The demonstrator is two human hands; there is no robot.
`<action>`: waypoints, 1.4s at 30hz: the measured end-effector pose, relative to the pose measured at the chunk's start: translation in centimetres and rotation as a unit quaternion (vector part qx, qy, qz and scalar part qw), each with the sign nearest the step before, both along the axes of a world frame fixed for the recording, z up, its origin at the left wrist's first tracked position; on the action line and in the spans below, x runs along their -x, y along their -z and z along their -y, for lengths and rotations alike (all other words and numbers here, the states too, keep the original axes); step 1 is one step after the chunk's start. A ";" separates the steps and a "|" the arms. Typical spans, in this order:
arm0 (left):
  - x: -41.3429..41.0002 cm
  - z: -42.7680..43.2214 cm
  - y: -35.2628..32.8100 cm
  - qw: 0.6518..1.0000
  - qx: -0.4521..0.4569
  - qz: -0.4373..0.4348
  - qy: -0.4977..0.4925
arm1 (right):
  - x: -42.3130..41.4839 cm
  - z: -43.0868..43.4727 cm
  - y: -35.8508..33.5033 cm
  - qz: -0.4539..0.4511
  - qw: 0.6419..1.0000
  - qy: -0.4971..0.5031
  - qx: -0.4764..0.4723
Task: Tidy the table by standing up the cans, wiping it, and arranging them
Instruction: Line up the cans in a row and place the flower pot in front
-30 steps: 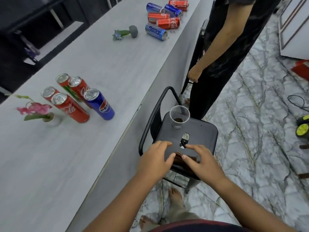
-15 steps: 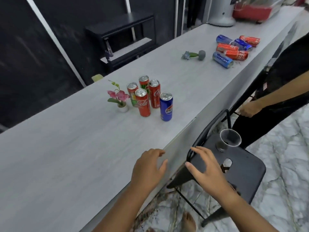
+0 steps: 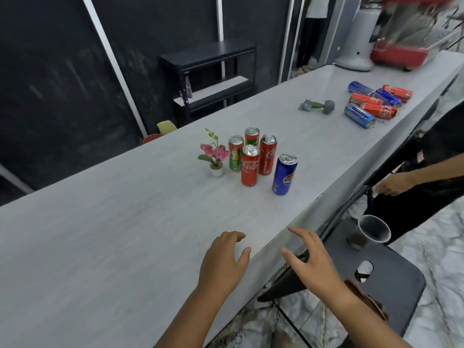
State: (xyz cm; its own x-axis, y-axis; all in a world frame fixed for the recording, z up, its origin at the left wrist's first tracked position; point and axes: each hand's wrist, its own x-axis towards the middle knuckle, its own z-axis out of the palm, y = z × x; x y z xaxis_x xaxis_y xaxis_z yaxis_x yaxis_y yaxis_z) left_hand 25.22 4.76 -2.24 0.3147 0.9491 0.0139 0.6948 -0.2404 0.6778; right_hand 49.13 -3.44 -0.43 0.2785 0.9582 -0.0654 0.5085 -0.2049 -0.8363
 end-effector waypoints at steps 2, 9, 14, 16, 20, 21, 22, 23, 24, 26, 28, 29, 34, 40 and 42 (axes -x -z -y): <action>0.1 -0.4 0.4 1.000 0.005 0.003 -0.001 | -0.1 -0.7 -0.3 -0.008 1.000 0.003 -0.008; -0.9 -3.3 1.2 0.998 0.032 0.036 -0.034 | -1.1 -4.8 -0.4 -0.063 0.998 0.014 -0.017; -3.1 -7.4 1.0 0.980 0.099 0.139 -0.107 | -2.8 -8.6 1.0 -0.081 0.997 0.017 -0.008; -4.4 -9.5 0.8 0.975 0.106 0.150 -0.123 | -3.7 -10.4 1.8 -0.091 0.995 0.026 -0.008; -7.6 -14.2 0.1 0.975 0.113 0.138 -0.134 | -5.2 -14.1 2.6 -0.120 0.992 0.046 -0.010; -8.4 -15.3 0.0 0.974 0.114 0.140 -0.137 | -5.5 -15.0 2.6 -0.120 0.992 0.045 -0.019; -9.2 -16.2 -0.1 0.973 0.114 0.146 -0.139 | -5.8 -15.8 2.7 -0.116 0.992 0.042 -0.028; -9.9 -17.0 -0.1 0.971 0.113 0.156 -0.141 | -6.0 -16.5 2.7 -0.109 0.993 0.039 -0.033; -10.5 -17.7 -0.2 0.969 0.112 0.169 -0.140 | -6.2 -17.1 2.7 -0.103 0.993 0.038 -0.034; -11.5 -18.7 -0.3 0.966 0.107 0.193 -0.134 | -6.5 -17.9 2.9 -0.092 0.994 0.040 -0.034; -12.1 -19.4 -0.2 0.965 0.097 0.202 -0.137 | -6.8 -18.4 3.1 -0.084 0.994 0.052 -0.036; -12.3 -19.6 -0.1 0.966 0.089 0.198 -0.143 | -6.9 -18.5 3.1 -0.082 0.994 0.057 -0.038; -11.6 -19.0 0.1 0.961 0.083 0.191 -0.185 | -6.8 -18.7 2.8 -0.072 0.995 0.060 -0.040; -6.3 -15.6 0.2 0.947 0.074 0.202 -0.237 | -4.0 -18.5 2.7 -0.060 0.998 0.014 -0.028; -3.8 -14.3 0.2 0.941 0.072 0.207 -0.259 | -2.2 -18.4 2.6 -0.062 0.998 -0.014 -0.024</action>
State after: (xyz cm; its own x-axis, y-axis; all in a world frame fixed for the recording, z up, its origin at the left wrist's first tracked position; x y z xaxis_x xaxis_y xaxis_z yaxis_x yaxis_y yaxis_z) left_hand 29.00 19.03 -2.46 -0.1952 0.9750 -0.1061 0.3623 0.1722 0.9160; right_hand 51.34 14.99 -3.08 0.2438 0.9685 -0.0506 0.4065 -0.1495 -0.9014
